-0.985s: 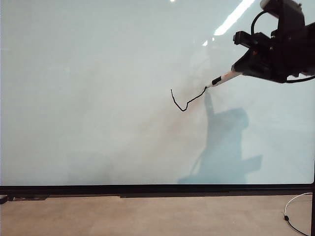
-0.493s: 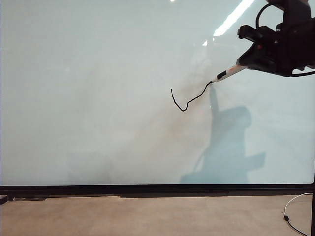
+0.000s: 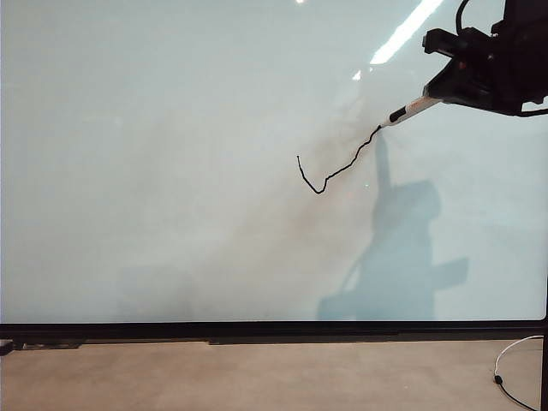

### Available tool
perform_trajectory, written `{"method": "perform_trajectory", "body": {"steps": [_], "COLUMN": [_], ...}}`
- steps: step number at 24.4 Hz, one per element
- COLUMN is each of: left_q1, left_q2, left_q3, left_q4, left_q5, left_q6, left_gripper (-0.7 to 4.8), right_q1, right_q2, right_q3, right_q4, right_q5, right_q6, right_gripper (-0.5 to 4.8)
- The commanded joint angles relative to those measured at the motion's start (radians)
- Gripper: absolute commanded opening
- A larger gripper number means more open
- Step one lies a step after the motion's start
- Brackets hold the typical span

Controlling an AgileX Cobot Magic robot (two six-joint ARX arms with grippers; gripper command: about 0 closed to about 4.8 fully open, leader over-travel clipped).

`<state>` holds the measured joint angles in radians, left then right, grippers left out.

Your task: Pick up the pen on the shelf to the right of the whiteboard and draw a check mark.

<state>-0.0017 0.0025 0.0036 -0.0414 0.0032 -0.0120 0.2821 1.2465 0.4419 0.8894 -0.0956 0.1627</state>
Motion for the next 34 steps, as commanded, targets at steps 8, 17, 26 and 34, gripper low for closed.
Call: {"method": "perform_trajectory", "body": {"steps": [8, 17, 26, 34], "left_q1": [0.000, 0.000, 0.000, 0.000], "left_q2": [0.001, 0.001, 0.001, 0.001], "left_q3": [0.003, 0.003, 0.003, 0.003], "left_q4": [0.013, 0.013, 0.012, 0.013], "left_q5": [0.000, 0.000, 0.000, 0.000], "left_q6": [0.004, 0.004, 0.004, 0.004], "left_gripper": [-0.04, -0.04, -0.04, -0.04], "right_q1": [0.021, 0.008, -0.144, -0.212], "right_q2": [-0.095, -0.380, -0.517, -0.679], "right_q3": [-0.082, -0.172, -0.193, -0.237], "right_q4": [0.020, -0.227, -0.352, -0.482], "right_q5": [0.051, 0.123, 0.058, 0.034], "right_q6": [-0.026, -0.115, -0.114, -0.114], "right_gripper": [-0.06, -0.05, -0.05, -0.05]}}
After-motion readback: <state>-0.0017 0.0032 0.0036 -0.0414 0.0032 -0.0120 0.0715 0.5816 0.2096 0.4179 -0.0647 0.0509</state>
